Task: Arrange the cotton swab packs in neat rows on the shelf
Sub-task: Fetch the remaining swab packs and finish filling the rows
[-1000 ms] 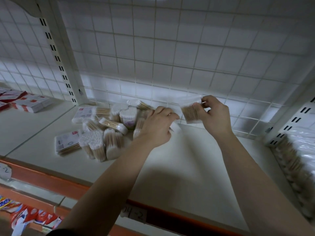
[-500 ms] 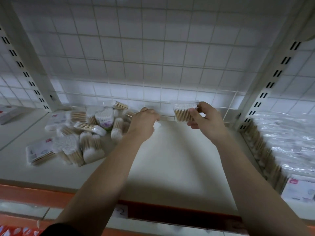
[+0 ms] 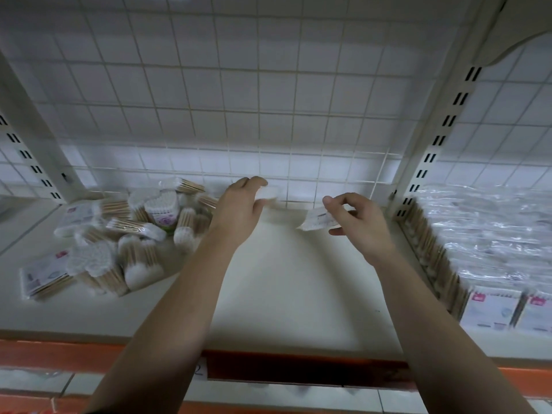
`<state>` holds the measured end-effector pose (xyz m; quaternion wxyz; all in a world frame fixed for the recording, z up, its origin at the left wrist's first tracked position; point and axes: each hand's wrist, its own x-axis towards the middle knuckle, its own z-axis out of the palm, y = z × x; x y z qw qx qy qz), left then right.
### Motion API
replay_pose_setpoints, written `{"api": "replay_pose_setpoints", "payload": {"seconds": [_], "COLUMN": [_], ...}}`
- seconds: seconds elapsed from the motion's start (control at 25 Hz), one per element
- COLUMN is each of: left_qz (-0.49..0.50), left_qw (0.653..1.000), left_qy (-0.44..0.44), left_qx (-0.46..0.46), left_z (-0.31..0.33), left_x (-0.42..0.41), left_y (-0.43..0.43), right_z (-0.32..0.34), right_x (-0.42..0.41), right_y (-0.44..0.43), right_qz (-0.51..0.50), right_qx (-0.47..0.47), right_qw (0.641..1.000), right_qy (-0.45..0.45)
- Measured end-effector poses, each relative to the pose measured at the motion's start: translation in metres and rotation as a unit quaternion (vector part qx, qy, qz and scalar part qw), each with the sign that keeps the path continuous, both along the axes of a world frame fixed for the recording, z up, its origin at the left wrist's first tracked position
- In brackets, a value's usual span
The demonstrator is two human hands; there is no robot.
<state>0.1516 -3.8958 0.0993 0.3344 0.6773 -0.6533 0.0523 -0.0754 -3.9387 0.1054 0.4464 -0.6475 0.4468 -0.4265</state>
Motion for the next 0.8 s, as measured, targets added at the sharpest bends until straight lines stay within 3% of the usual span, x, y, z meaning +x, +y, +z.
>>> {"api": "replay_pose_setpoints", "payload": {"seconds": [0.28, 0.52, 0.8], "left_qz": [-0.007, 0.01, 0.088], "left_qw": [0.995, 0.989, 0.98], "left_qy": [0.1, 0.146, 0.178], "left_qx": [-0.016, 0.008, -0.009], "left_z": [0.003, 0.006, 0.015], "left_x": [-0.024, -0.051, -0.095], "left_y": [0.008, 0.006, -0.001], "right_z": [0.0, 0.015, 0.059], "right_x": [-0.021, -0.052, -0.101], "right_y": [-0.004, -0.007, -0.03], "right_qz": [0.04, 0.041, 0.035], "right_qx": [-0.08, -0.054, -0.159], "right_qw": [0.993, 0.993, 0.972], "right_qy": [0.08, 0.097, 0.17]}}
